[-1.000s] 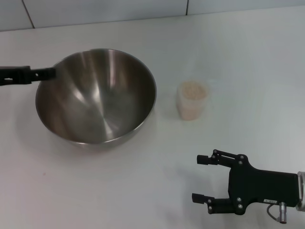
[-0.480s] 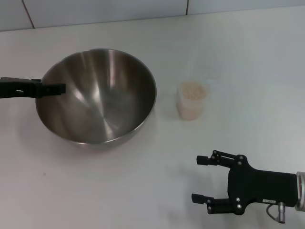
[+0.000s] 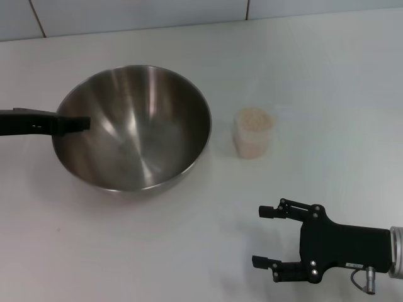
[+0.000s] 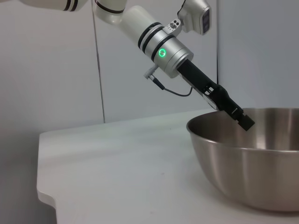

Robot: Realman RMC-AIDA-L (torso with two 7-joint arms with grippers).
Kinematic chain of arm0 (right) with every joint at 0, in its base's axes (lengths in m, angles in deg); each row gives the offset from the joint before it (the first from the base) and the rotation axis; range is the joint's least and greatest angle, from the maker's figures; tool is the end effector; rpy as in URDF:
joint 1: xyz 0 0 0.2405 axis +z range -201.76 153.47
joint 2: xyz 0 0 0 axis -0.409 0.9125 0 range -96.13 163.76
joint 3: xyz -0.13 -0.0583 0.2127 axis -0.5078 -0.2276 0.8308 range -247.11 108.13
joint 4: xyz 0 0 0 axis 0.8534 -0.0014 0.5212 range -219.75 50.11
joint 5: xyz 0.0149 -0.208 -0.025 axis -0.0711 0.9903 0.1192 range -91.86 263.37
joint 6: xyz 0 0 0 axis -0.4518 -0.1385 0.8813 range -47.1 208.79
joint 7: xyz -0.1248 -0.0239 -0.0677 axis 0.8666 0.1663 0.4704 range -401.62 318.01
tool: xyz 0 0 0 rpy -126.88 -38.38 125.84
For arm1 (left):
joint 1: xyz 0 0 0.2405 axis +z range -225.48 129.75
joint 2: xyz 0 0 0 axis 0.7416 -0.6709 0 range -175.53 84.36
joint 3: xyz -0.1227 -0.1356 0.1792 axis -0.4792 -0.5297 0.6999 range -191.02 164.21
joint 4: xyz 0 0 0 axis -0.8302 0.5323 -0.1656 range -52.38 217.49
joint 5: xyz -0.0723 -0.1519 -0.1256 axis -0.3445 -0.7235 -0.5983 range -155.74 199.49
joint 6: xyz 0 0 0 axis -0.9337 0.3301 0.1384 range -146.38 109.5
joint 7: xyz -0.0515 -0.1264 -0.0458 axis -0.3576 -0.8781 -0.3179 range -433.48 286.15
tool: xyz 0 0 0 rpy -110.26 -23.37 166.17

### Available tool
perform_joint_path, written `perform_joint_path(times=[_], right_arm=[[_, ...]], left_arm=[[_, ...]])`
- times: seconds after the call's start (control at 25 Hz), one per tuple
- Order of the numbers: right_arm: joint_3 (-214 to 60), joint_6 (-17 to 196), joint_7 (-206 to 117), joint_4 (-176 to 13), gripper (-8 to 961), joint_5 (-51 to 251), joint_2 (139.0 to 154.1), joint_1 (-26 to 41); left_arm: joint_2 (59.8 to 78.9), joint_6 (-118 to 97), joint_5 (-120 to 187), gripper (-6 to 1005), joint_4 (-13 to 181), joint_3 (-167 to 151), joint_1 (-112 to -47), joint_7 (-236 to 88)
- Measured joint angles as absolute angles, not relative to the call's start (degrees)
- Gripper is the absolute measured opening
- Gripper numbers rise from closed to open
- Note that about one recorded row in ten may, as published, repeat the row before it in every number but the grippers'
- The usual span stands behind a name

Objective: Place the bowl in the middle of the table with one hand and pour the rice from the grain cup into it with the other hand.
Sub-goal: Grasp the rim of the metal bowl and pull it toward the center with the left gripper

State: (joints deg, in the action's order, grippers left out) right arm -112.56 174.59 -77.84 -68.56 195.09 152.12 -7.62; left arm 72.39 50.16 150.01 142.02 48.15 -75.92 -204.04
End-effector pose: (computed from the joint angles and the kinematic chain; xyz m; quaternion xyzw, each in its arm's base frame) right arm 0.3211 0.2060 -0.0533 -0.9428 0.0956 0.2847 0.1448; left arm -0.2573 0.3774 0.0200 -0.8688 -0.4296 -0.0631 0.2382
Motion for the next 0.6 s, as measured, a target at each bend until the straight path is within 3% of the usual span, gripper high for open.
perform_joint_path(times=[0.24,0.44,0.6], right_arm=[[-112.49,174.48,-77.84,-68.56,817,195.09,152.11,-7.52],[-112.62,174.11,-77.84,-68.56,816,195.09,152.11,-7.52],[-112.72,173.82,-77.85,-68.56,816,195.09,152.10,-7.53]], left_arm=[[72.49,50.30,150.02,492,142.21,48.32,-76.25,-203.90],[72.51,50.63,150.01,253,142.01,48.30,-76.92,-203.87],[72.46,50.97,150.01,122,141.82,48.27,-77.42,-203.82]])
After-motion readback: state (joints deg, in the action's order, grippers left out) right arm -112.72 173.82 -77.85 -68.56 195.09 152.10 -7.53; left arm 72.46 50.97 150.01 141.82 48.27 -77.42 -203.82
